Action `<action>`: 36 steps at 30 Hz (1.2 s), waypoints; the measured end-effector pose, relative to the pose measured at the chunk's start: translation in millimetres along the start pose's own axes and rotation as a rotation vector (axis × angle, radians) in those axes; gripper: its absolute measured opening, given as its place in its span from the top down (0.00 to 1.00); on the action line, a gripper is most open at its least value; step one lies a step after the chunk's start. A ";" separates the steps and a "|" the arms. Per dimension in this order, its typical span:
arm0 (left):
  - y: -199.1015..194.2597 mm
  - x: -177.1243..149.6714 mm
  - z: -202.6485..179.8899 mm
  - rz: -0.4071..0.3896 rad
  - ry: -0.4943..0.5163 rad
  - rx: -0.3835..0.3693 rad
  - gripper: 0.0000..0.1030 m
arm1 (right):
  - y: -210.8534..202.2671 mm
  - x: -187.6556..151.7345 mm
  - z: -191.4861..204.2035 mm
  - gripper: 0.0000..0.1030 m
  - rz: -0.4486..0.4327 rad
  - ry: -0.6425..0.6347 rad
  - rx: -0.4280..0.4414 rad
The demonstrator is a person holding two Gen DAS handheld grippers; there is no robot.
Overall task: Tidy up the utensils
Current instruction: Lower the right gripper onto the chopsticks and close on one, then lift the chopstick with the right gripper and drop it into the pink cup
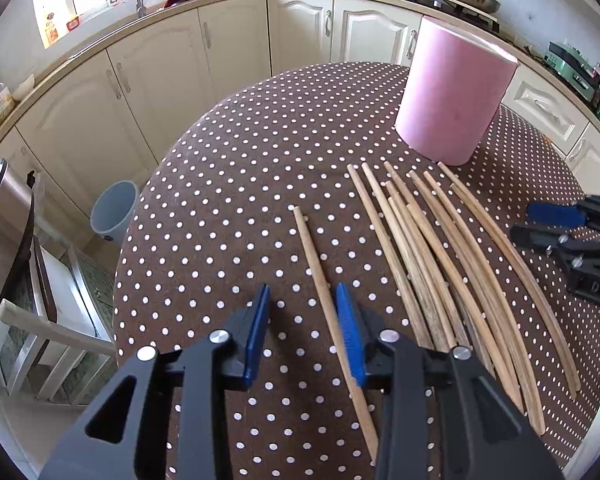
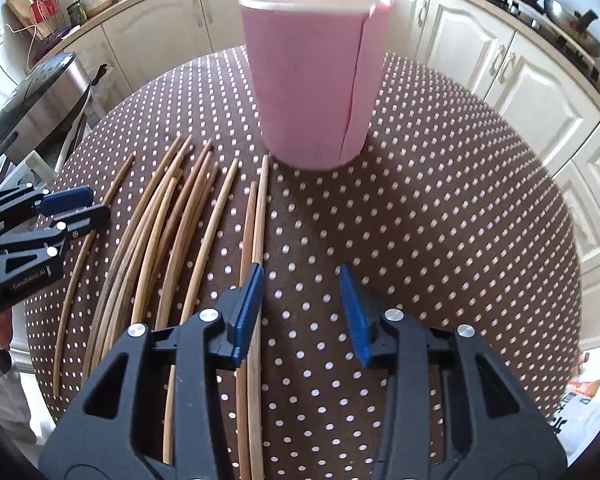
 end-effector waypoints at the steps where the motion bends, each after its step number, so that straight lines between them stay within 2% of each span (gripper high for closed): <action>1: -0.3 -0.9 0.3 -0.002 -0.001 -0.001 0.67 | 0.5 4.4 2.2 0.62 -0.010 0.005 0.002; 6: -0.9 -3.0 -0.5 -0.006 0.006 0.003 0.67 | 8.5 1.2 9.0 0.62 0.031 -0.020 0.026; 16: -0.9 -3.3 -0.4 -0.005 0.007 0.000 0.67 | 20.7 7.5 5.8 0.64 0.068 -0.041 0.003; 18: 0.0 -1.8 -1.4 -0.006 0.008 0.011 0.68 | 29.4 9.6 10.7 0.69 0.102 -0.074 -0.009; 20: 0.5 -0.3 -4.2 -0.006 0.015 0.009 0.79 | 33.5 13.4 19.9 0.74 0.109 -0.100 -0.023; 22: 1.0 1.2 -7.5 -0.005 0.018 0.003 0.90 | 36.3 17.2 26.9 0.89 0.123 -0.114 -0.012; 25: 2.5 4.2 -10.6 -0.005 0.025 0.007 0.92 | 39.6 21.0 36.8 0.94 0.137 -0.139 -0.009; 31: -9.5 16.0 -10.7 -0.024 0.018 -0.009 0.94 | 22.8 22.2 33.6 0.94 0.089 -0.087 0.027; 36: -50.2 41.5 -16.6 -0.111 0.030 -0.053 0.94 | -11.5 31.0 33.2 0.94 0.009 -0.052 0.065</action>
Point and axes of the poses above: each gripper's, at about its wrist camera, not at the fingertips, and y roughly the way its jaws point, z to its left, x to its top, the point moved 8 cm from there along y, roughly the way its jaws point, and after that the axes turned 8 degrees about -z, right-handed, at the moved point
